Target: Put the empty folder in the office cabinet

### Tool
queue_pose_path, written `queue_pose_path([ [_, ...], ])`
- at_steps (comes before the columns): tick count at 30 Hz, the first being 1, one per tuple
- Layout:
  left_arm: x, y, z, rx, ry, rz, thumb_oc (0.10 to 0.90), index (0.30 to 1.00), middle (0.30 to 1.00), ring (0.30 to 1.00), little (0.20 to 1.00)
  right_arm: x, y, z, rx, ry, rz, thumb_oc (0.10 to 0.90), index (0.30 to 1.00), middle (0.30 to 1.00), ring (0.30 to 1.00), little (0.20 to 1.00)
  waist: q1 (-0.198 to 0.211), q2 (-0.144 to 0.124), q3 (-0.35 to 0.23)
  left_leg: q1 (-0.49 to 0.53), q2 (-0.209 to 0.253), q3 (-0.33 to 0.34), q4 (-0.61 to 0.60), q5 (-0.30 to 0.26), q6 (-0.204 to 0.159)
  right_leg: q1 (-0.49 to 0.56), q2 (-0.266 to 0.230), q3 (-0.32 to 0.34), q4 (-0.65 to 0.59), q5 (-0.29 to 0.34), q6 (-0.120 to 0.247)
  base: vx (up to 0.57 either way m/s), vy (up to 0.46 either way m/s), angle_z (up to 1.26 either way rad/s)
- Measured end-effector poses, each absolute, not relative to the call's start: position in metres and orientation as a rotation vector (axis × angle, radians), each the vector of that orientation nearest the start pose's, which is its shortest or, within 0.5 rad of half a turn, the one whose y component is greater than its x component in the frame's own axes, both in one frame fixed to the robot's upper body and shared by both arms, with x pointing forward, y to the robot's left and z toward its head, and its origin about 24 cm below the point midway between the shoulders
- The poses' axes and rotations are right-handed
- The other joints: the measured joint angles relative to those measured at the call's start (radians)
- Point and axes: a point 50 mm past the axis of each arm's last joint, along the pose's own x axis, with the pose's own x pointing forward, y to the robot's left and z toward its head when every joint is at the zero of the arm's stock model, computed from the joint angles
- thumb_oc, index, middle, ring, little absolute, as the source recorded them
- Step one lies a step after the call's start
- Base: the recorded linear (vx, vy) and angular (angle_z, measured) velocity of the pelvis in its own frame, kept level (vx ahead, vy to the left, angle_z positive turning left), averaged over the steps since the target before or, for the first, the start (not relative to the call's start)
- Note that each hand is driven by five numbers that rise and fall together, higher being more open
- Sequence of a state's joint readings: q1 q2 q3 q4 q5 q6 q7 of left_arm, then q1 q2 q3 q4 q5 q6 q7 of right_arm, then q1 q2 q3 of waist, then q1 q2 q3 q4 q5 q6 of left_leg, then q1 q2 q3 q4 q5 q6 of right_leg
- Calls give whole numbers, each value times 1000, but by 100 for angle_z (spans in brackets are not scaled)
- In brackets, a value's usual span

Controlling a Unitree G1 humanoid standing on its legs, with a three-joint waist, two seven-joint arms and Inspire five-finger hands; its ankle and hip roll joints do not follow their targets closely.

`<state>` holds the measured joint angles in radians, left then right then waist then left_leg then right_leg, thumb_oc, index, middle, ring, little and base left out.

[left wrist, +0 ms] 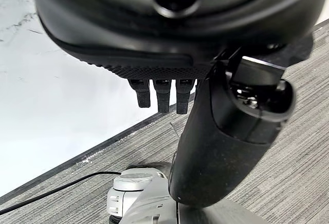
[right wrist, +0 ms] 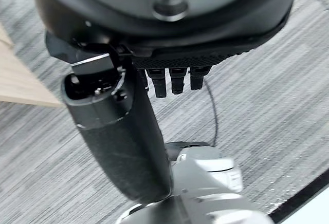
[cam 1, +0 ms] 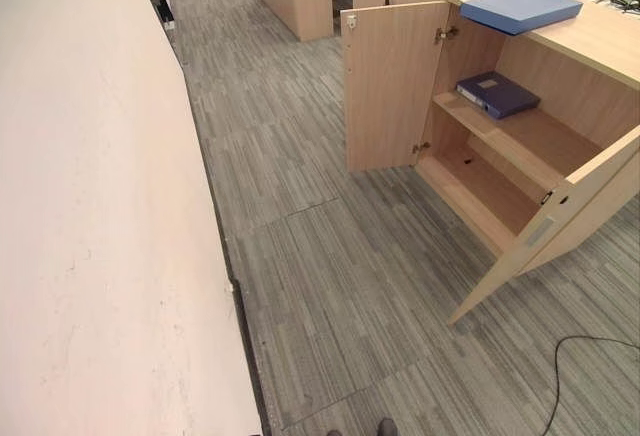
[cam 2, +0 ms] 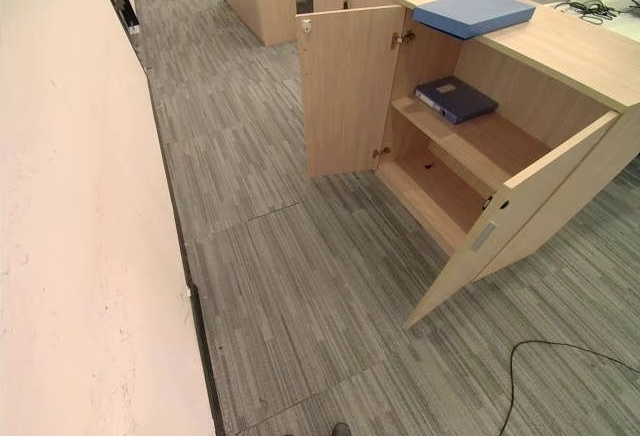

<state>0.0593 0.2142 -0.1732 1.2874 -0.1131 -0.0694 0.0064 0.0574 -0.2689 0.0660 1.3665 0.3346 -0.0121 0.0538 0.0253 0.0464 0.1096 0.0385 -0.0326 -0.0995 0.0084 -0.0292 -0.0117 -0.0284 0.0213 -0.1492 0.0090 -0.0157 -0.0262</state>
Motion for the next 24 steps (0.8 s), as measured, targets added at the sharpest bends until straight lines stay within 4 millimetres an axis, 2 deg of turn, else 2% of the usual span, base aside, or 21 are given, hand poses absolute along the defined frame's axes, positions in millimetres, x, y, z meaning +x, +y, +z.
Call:
queue_pose_path([
  [3, 58, 226, -169, 189, 1278, 67, 800, 900, 900, 900, 900, 32, -253, -167, 51, 1376, -315, 800, 900, 900, 900, 900, 1, -5, 3, -7, 7, 12, -2, -3, -4, -29, 3, 3, 37, -12, 1, 20, -80, -12],
  [6, 64, 233, -166, 174, 1261, 96, 800, 900, 900, 900, 900, 39, -248, -167, 52, 1368, -287, 800, 900, 900, 900, 900, 2, -21, 27, -37, 8, 21, 46, -12, -26, -75, 0, 8, 110, -57, -20, -46, -101, -6],
  [7, 76, 238, -164, 180, 1235, 111, 800, 900, 900, 900, 900, 46, -243, -168, 57, 1364, -263, 800, 900, 900, 900, 900, 6, -59, 53, -119, -15, 23, 186, -13, -53, -103, -18, 18, 148, -76, -31, 24, -123, 4],
  [8, 85, 243, -160, 184, 1210, 128, 800, 900, 900, 900, 900, 55, -238, -168, 60, 1350, -239, 800, 900, 900, 900, 900, 16, -94, 84, -201, -36, 27, 336, 17, -106, -106, -27, 27, 154, -82, -39, 88, -114, -7],
  [9, 89, 243, -160, 173, 1202, 134, 800, 900, 900, 900, 900, 58, -240, -168, 57, 1346, -238, 800, 900, 900, 900, 900, 38, -96, 106, -293, -43, 25, 536, 33, -131, -108, -31, 27, 179, -86, -53, 81, -68, -23],
  [10, 87, 240, -161, 169, 1205, 129, 800, 900, 900, 900, 900, 64, -239, -167, 47, 1339, -235, 800, 900, 900, 900, 900, 57, -82, 126, -432, -61, -16, 774, 146, -174, -104, -18, 52, 197, -89, -92, 242, -34, -44],
  [11, 94, 235, -160, 164, 1186, 115, 800, 900, 900, 900, 900, 70, -241, -166, 21, 1340, -218, 800, 900, 900, 900, 900, 68, -98, 141, -541, -94, -39, 883, 196, -155, -107, -27, 62, 186, -68, -126, 417, 52, -29],
  [12, 84, 233, -163, 96, 1210, 162, 800, 900, 900, 900, 900, 80, -240, -164, -17, 1322, -184, 800, 900, 900, 900, 900, 60, -93, 159, -601, -88, -38, 687, 154, -109, -54, -18, 58, 94, -72, -118, 677, 120, -14],
  [13, 79, 233, -164, 48, 1217, 202, 800, 900, 900, 900, 900, 79, -239, -165, -32, 1333, -173, 800, 900, 900, 900, 900, 67, -86, 167, -595, -75, -39, 492, 168, -113, -27, -8, 61, 49, -58, -110, 628, 162, -3],
  [14, 71, 232, -166, -60, 1214, 282, 800, 900, 900, 900, 900, 77, -240, -165, -52, 1349, -159, 800, 900, 900, 900, 900, 86, -77, 166, -567, -42, -45, 293, 168, -114, -4, 2, 65, 23, -48, -93, 395, 107, -34],
  [15, 62, 230, -168, -162, 1208, 364, 800, 900, 900, 900, 900, 75, -242, -165, -71, 1359, -144, 800, 900, 900, 900, 900, 106, -65, 159, -531, 10, -50, 97, 177, -120, 10, 24, 75, 5, -51, -77, 257, 94, -88],
  [16, 49, 228, -171, -304, 1217, 495, 800, 900, 900, 900, 900, 71, -247, -164, -110, 1377, -129, 800, 900, 900, 900, 900, 132, -24, 165, -519, 101, -45, -111, 185, -137, 45, 69, 93, -26, -21, -123, 274, 137, -76],
  [17, 46, 227, -172, -310, 1245, 506, 800, 900, 900, 900, 900, 69, -249, -164, -120, 1376, -125, 800, 900, 900, 900, 900, 131, -24, 187, -528, 113, -46, -111, 186, -140, 62, 77, 93, -26, -14, -124, 565, 390, -76],
  [18, 28, 227, -174, -323, 1308, 536, 800, 900, 900, 900, 900, 65, -250, -164, -133, 1389, -116, 800, 900, 900, 900, 900, 145, -25, 181, -559, 156, -24, -111, 193, -149, 95, 81, 120, -16, -57, -100, 439, 334, -44],
  [19, 23, 226, -174, -326, 1326, 542, 800, 900, 900, 900, 900, 66, -251, -164, -138, 1391, -113, 800, 900, 900, 900, 900, 148, -26, 181, -549, 171, 8, -104, 189, -143, 99, 82, 130, -12, -70, -86, 614, 572, -65],
  [20, 9, 224, -175, -337, 1364, 567, 800, 900, 900, 900, 900, 64, -251, -164, -121, 1394, -124, 800, 900, 900, 900, 900, 146, -36, 174, -529, 192, 83, -100, 171, -107, 136, 84, 167, -8, -81, -61, 475, 488, -49],
  [21, 4, 224, -175, -331, 1375, 564, 800, 900, 900, 900, 900, 62, -251, -164, -118, 1399, -126, 800, 900, 900, 900, 900, 145, -36, 162, -511, 192, 95, -96, 172, -106, 145, 83, 170, -18, -82, -57, 483, 488, -44],
  [22, -1, 223, -175, -337, 1386, 566, 800, 900, 900, 900, 900, 59, -252, -165, -116, 1408, -129, 800, 900, 900, 900, 900, 143, -32, 140, -486, 188, 109, -77, 168, -100, 166, 83, 197, -34, -96, -35, 527, 491, -66],
  [23, -13, 220, -175, -339, 1413, 563, 800, 900, 900, 900, 900, 43, -254, -166, -121, 1466, -130, 800, 900, 900, 900, 900, 150, -44, 70, -452, 168, 124, -62, 185, -68, 177, 63, 224, -50, -120, -29, 367, 327, -60],
  [24, -14, 220, -176, -337, 1422, 560, 800, 900, 900, 900, 900, 40, -254, -166, -122, 1476, -131, 800, 900, 900, 900, 900, 148, -45, 64, -427, 149, 136, -65, 194, -59, 201, 50, 228, -65, -129, -17, 634, 649, -52],
])
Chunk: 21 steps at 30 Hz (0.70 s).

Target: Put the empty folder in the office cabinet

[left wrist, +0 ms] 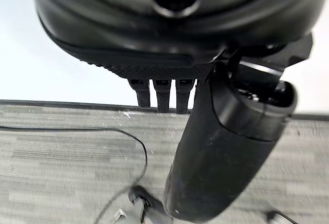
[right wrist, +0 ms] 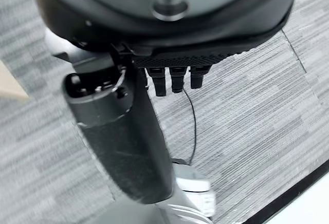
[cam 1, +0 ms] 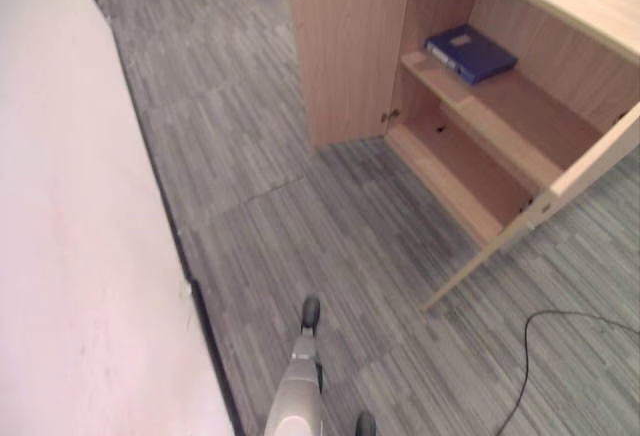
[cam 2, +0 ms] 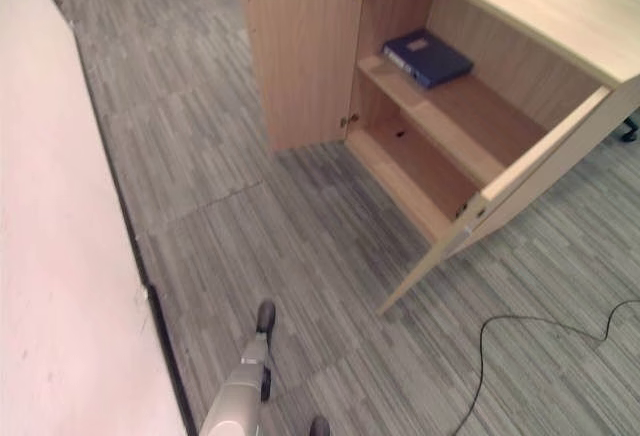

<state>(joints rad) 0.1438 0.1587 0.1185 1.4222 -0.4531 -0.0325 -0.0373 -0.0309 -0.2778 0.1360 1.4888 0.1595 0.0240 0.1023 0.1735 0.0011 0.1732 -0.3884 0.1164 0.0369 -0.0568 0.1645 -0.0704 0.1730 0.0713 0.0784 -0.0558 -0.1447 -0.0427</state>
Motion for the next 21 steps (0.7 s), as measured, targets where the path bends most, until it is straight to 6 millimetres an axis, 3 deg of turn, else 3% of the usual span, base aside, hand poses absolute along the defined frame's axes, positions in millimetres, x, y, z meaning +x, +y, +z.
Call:
queue_pose_path([
  [1, -12, 219, -176, -330, 1422, 549, 800, 900, 900, 900, 900, 28, -255, -166, -127, 1514, -130, 800, 900, 900, 900, 900, -7, -3, -8, 46, -22, 25, -22, 5, 19, 29, -21, -12, -6, -17, 20, 266, 323, -27],
  [2, -13, 215, -176, -317, 1426, 523, 800, 900, 900, 900, 900, 17, -260, -165, -142, 1554, -126, 800, 900, 900, 900, 900, -7, 22, -25, 125, -19, 58, -33, 69, 75, 57, -31, -46, 47, -57, 80, 394, 490, -33],
  [3, -9, 216, -176, -313, 1427, 513, 800, 900, 900, 900, 900, 8, -255, -167, -138, 1578, -110, 800, 900, 900, 900, 900, -2, 12, -30, 161, -34, 88, -35, 93, 98, 59, -66, -79, 116, -94, 122, 355, 524, -68],
  [4, -6, 219, -176, -288, 1397, 498, 800, 900, 900, 900, 900, 4, -250, -168, -137, 1590, -76, 800, 900, 900, 900, 900, 7, -18, -85, 187, -76, 124, -34, 42, 116, -23, -136, -148, 292, -100, 149, 461, 665, -46],
  [5, 9, 227, -174, -262, 1367, 465, 800, 900, 900, 900, 900, 12, -247, -169, -146, 1560, -40, 800, 900, 900, 900, 900, -9, -23, -93, 220, -116, 129, -31, 13, 148, -92, -187, -216, 493, -96, 160, 438, 651, -19],
  [6, 18, 230, -173, -212, 1363, 426, 800, 900, 900, 900, 900, 2, -247, -169, -140, 1578, -43, 800, 900, 900, 900, 900, -15, -22, -96, 241, -127, 122, -30, 3, 144, -130, -250, -291, 637, -84, 145, 319, 430, 42],
  [7, 28, 239, -170, -177, 1319, 416, 800, 900, 900, 900, 900, 3, -244, -170, -142, 1564, -41, 800, 900, 900, 900, 900, -21, -33, -121, 282, -191, 94, -30, -45, 196, -186, -342, -341, 818, 25, 136, 306, 377, 76],
  [9, 48, 244, -167, -129, 1259, 370, 800, 900, 900, 900, 900, -5, -244, -170, -150, 1577, -39, 800, 900, 900, 900, 900, -52, -15, -124, 335, -236, 27, -28, -56, 216, -209, -435, -395, 961, 55, 129, 293, 252, 104],
  [10, 67, 242, -164, -104, 1205, 337, 800, 900, 900, 900, 900, 7, -250, -169, -203, 1550, -31, 800, 900, 900, 900, 900, -63, 26, -123, 361, -237, -24, -23, -86, 227, -293, -423, -347, 976, 1, 133, 201, 116, 108],
  [11, 76, 241, -163, -102, 1179, 329, 800, 900, 900, 900, 900, 13, -255, -167, -227, 1530, -30, 800, 900, 900, 900, 900, -73, 54, -116, 375, -229, -47, -22, -83, 225, -310, -404, -341, 938, -32, 132, 255, 58, 81],
  [13, 83, 240, -161, -76, 1150, 325, 800, 900, 900, 900, 900, 33, -257, -165, -247, 1466, -22, 800, 900, 900, 900, 900, -76, 74, -100, 409, -224, -88, -18, -111, 248, -408, -357, -319, 865, -56, 136, 205, -5, 55],
  [15, 87, 243, -160, -22, 1157, 322, 800, 900, 900, 900, 900, 50, -253, -164, -194, 1405, -50, 800, 900, 900, 900, 900, -117, 93, -57, 459, -194, -143, -18, -115, 244, -442, -256, -293, 706, -52, 130, 199, -29, 87],
  [16, 86, 247, -159, 9, 1158, 317, 800, 900, 900, 900, 900, 55, -244, -166, -137, 1381, -69, 800, 900, 900, 900, 900, -119, 63, -33, 500, -207, -157, -19, -134, 243, -506, -226, -301, 641, -23, 150, 346, -56, 88],
  [18, 79, 250, -160, 45, 1178, 318, 800, 900, 900, 900, 900, 60, -237, -167, -97, 1362, -84, 800, 900, 900, 900, 900, -124, 20, -13, 525, -227, -189, -16, -176, 232, -534, -194, -306, 470, 34, 178, 238, -44, 57],
  [20, 53, 250, -164, 69, 1270, 313, 800, 900, 900, 900, 900, 68, -228, -168, -8, 1315, -136, 800, 900, 900, 900, 900, -149, -36, 5, 569, -257, -228, -24, -204, 227, -556, -173, -342, 326, 116, 161, 377, -46, 59],
  [21, 40, 247, -167, 70, 1305, 307, 800, 900, 900, 900, 900, 68, -228, -168, 3, 1313, -146, 800, 900, 900, 900, 900, -145, -38, 5, 586, -257, -241, -18, -238, 239, -558, -152, -348, 282, 146, 170, 465, -62, 38],
])
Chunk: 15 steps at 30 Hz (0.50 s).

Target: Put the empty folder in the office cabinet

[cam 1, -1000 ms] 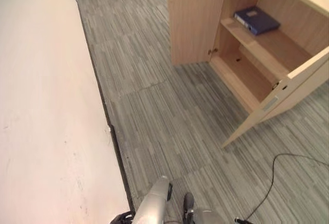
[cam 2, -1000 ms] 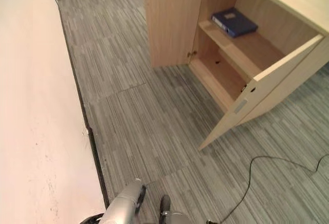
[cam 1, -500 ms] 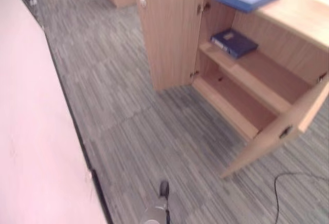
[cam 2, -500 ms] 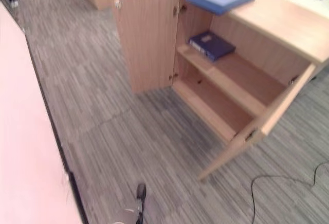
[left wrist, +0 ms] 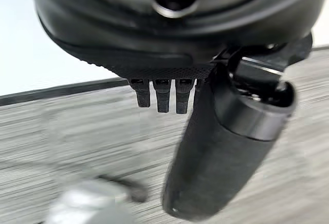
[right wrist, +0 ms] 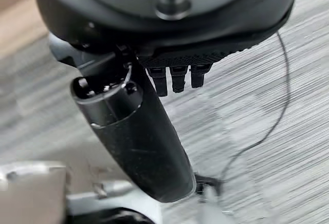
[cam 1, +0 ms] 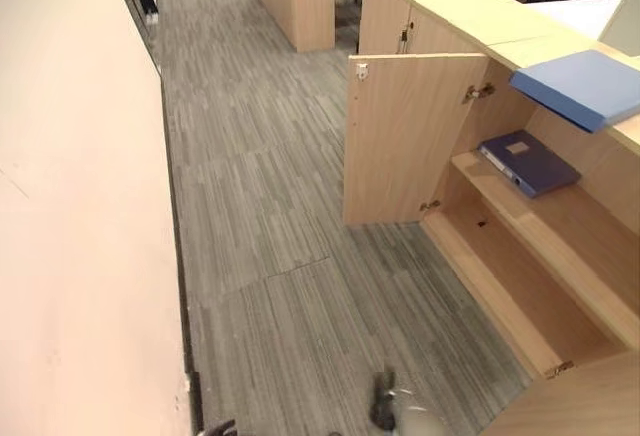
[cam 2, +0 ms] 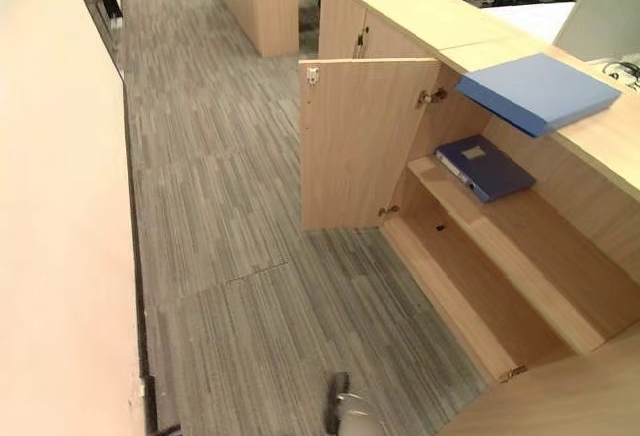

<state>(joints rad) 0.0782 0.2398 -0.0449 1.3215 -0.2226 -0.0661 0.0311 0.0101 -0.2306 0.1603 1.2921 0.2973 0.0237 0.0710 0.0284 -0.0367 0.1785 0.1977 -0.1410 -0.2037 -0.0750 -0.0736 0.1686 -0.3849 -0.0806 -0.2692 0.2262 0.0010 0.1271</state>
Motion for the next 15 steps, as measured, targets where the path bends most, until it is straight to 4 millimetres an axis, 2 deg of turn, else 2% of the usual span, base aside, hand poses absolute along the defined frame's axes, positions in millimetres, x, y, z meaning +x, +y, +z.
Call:
queue_pose_path([
  [1, 32, 244, -168, 66, 1334, 307, 800, 900, 900, 900, 900, 68, -229, -168, 13, 1310, -158, 800, 900, 900, 900, 900, -6, -1, 0, 2, -3, -13, 12, -11, -6, 17, 11, 1, -52, 19, 6, 319, -68, 56],
  [2, 23, 242, -170, 68, 1373, 303, 800, 900, 900, 900, 900, 62, -230, -169, 41, 1317, -183, 800, 900, 900, 900, 900, -29, -8, 2, 15, -15, -70, 22, -34, -17, 61, 4, 11, -121, 30, 2, 314, -67, 84],
  [3, 20, 240, -171, 84, 1394, 287, 800, 900, 900, 900, 900, 60, -231, -169, 51, 1318, -199, 800, 900, 900, 900, 900, -29, -1, 6, 21, -8, -98, 46, -57, -26, 86, 11, 19, -143, 74, -13, 222, -81, 104],
  [4, 22, 238, -171, 91, 1389, 273, 800, 900, 900, 900, 900, 59, -232, -168, 63, 1314, -210, 800, 900, 900, 900, 900, -31, 18, 14, 24, -2, -119, 68, -71, -60, 101, 18, 16, -139, 75, -13, 288, -108, 83],
  [5, 25, 240, -170, 100, 1369, 274, 800, 900, 900, 900, 900, 56, -232, -169, 73, 1322, -215, 800, 900, 900, 900, 900, -26, 25, 14, 35, 2, -127, 91, -77, -111, 121, 23, 20, -137, 115, -70, 286, -107, 68],
  [7, 24, 240, -170, 111, 1360, 284, 800, 900, 900, 900, 900, 54, -235, -169, 63, 1337, -227, 800, 900, 900, 900, 900, -17, 38, 13, 63, 18, -132, 100, -83, -130, 157, 40, 9, -151, 152, -143, 340, -118, 31],
  [8, 25, 239, -170, 113, 1356, 285, 800, 900, 900, 900, 900, 52, -237, -169, 58, 1350, -238, 800, 900, 900, 900, 900, -14, 44, 14, 64, 23, -131, 123, -87, -140, 164, 49, 3, -155, 143, -170, 528, -208, -3],
  [9, 23, 237, -171, 113, 1362, 282, 800, 900, 900, 900, 900, 51, -240, -169, 80, 1362, -281, 800, 900, 900, 900, 900, -9, 51, 5, 61, 36, -124, 153, -85, -148, 175, 59, -19, -146, 108, -173, 539, -233, -26],
  [10, 25, 236, -171, 110, 1357, 281, 800, 900, 900, 900, 900, 54, -245, -167, 124, 1326, -338, 800, 900, 900, 900, 900, -18, 54, 0, 49, 51, -111, 187, -89, -170, 183, 81, -22, -143, 84, -200, 538, -232, -31],
  [11, 25, 235, -171, 108, 1359, 280, 800, 900, 900, 900, 900, 55, -248, -166, 157, 1311, -376, 800, 900, 900, 900, 900, -26, 65, -9, 49, 68, -108, 192, -99, -185, 184, 92, -38, -139, 70, -203, 528, -267, -18],
  [12, 26, 236, -171, 109, 1357, 281, 800, 900, 900, 900, 900, 55, -249, -166, 195, 1295, -413, 800, 900, 900, 900, 900, -32, 68, -28, 48, 73, -106, 201, -107, -198, 186, 106, -37, -128, 64, -229, 354, -209, -4],
  [14, 40, 234, -170, 107, 1316, 270, 800, 900, 900, 900, 900, 53, -252, -165, 203, 1290, -435, 800, 900, 900, 900, 900, -37, 75, -40, 54, 98, -108, 217, -104, -212, 220, 128, -38, -149, 50, -246, 341, -186, 5],
  [15, 49, 234, -169, 107, 1288, 267, 800, 900, 900, 900, 900, 52, -252, -165, 198, 1294, -432, 800, 900, 900, 900, 900, -35, 72, -57, 60, 108, -106, 227, -126, -243, 249, 141, -40, -173, 57, -264, 346, -151, 13],
])
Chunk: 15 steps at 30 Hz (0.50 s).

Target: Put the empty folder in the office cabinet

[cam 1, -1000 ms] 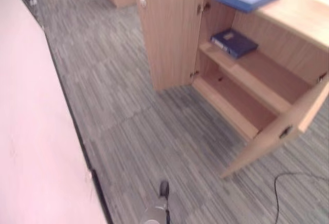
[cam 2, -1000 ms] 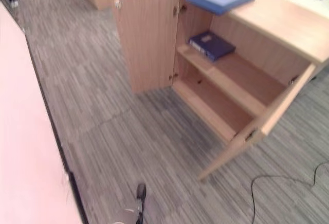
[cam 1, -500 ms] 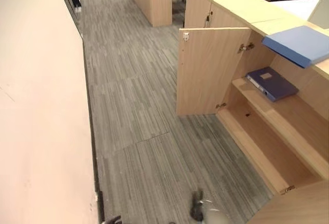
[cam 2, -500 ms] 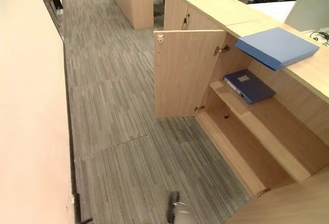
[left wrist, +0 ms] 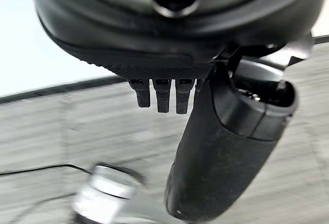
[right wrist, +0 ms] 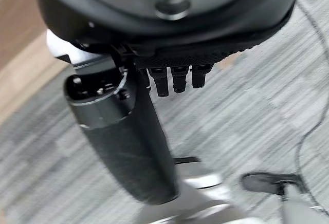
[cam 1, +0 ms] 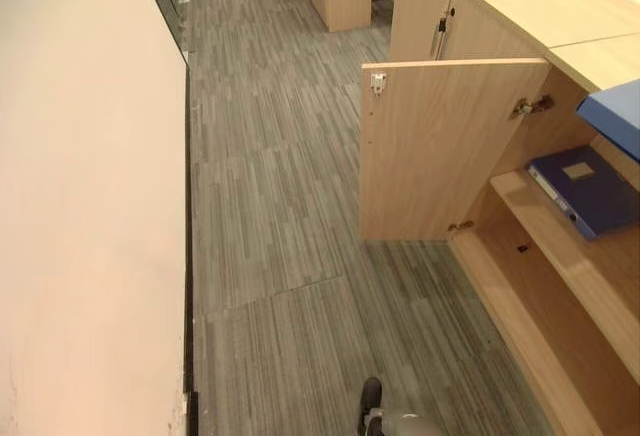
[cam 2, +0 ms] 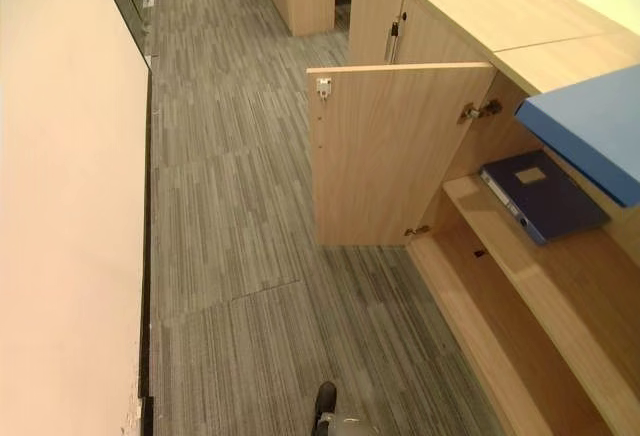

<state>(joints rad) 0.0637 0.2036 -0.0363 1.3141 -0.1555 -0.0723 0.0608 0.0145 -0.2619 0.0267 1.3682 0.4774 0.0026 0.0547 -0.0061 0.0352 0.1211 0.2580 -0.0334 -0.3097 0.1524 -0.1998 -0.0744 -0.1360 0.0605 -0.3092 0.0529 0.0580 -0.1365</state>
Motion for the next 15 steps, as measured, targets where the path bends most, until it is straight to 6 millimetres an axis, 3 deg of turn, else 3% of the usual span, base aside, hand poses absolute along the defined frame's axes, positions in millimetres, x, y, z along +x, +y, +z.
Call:
queue_pose_path([
  [2, 66, 233, -166, 90, 1221, 269, 800, 900, 900, 900, 900, 54, -252, -165, 202, 1282, -434, 800, 900, 900, 900, 900, -8, -8, -4, -10, -3, 15, 69, 15, -11, 37, 17, 8, -22, -23, 9, 369, -159, 3],
  [4, 70, 231, -165, 77, 1202, 271, 800, 900, 900, 900, 900, 56, -250, -165, 214, 1275, -437, 800, 900, 900, 900, 900, -4, -24, -7, -38, -20, 73, 222, 19, -26, 95, 33, 38, -60, -21, 12, 215, -123, -41],
  [5, 68, 231, -165, 78, 1207, 274, 800, 900, 900, 900, 900, 53, -246, -167, 228, 1280, -438, 800, 900, 900, 900, 900, 0, -44, -15, -113, -30, 126, 422, 46, -80, 134, 39, 58, -87, -23, 3, 161, -113, -60],
  [6, 68, 230, -166, 83, 1210, 277, 800, 900, 900, 900, 900, 53, -245, -167, 248, 1274, -450, 800, 900, 900, 900, 900, 3, -37, -27, -161, -43, 134, 515, 103, -119, 139, 48, 79, -81, -37, -12, 303, -176, -70],
  [7, 73, 229, -165, 87, 1193, 273, 800, 900, 900, 900, 900, 50, -244, -168, 285, 1276, -484, 800, 900, 900, 900, 900, 9, -55, -27, -259, -51, 155, 682, 157, -115, 152, 49, 106, -76, -38, -24, 132, -57, -54],
  [8, 73, 229, -165, 87, 1187, 274, 800, 900, 900, 900, 900, 50, -243, -168, 301, 1276, -498, 800, 900, 900, 900, 900, 11, -53, -31, -290, -55, 157, 713, 146, -96, 159, 50, 120, -74, -43, -39, 201, -83, -51],
  [9, 73, 229, -164, 87, 1188, 280, 800, 900, 900, 900, 900, 48, -243, -168, 320, 1277, -520, 800, 900, 900, 900, 900, 10, -73, -24, -330, -58, 158, 737, 135, -71, 163, 50, 135, -67, -51, -49, 231, 9, -56],
  [10, 76, 231, -163, 77, 1168, 312, 800, 900, 900, 900, 900, 54, -244, -167, 346, 1263, -545, 800, 900, 900, 900, 900, 17, -72, -19, -398, -62, 169, 749, 107, -30, 167, 48, 173, -49, -55, -45, 324, 14, -97],
  [11, 79, 235, -161, 85, 1147, 323, 800, 900, 900, 900, 900, 62, -243, -167, 356, 1246, -563, 800, 900, 900, 900, 900, 43, -96, 3, -449, -80, 173, 670, 73, 17, 169, 35, 237, -48, -44, -39, 319, 56, -134],
  [12, 84, 237, -159, 89, 1126, 327, 800, 900, 900, 900, 900, 72, -243, -165, 359, 1223, -565, 800, 900, 900, 900, 900, 57, -109, 33, -488, -90, 165, 606, 69, 26, 183, 27, 275, -63, -44, -34, 225, 54, -126],
  [14, 86, 237, -158, 91, 1125, 329, 800, 900, 900, 900, 900, 80, -246, -163, 363, 1197, -570, 800, 900, 900, 900, 900, 57, -106, 60, -555, -89, 159, 511, 78, 27, 210, 26, 298, -93, -33, -26, 208, 69, -80],
  [15, 83, 236, -159, 88, 1125, 328, 800, 900, 900, 900, 900, 72, -248, -164, 356, 1208, -587, 800, 900, 900, 900, 900, 68, -99, 68, -556, -81, 106, 207, 136, 12, 231, 26, 330, -112, -25, -15, 285, 107, -62],
])
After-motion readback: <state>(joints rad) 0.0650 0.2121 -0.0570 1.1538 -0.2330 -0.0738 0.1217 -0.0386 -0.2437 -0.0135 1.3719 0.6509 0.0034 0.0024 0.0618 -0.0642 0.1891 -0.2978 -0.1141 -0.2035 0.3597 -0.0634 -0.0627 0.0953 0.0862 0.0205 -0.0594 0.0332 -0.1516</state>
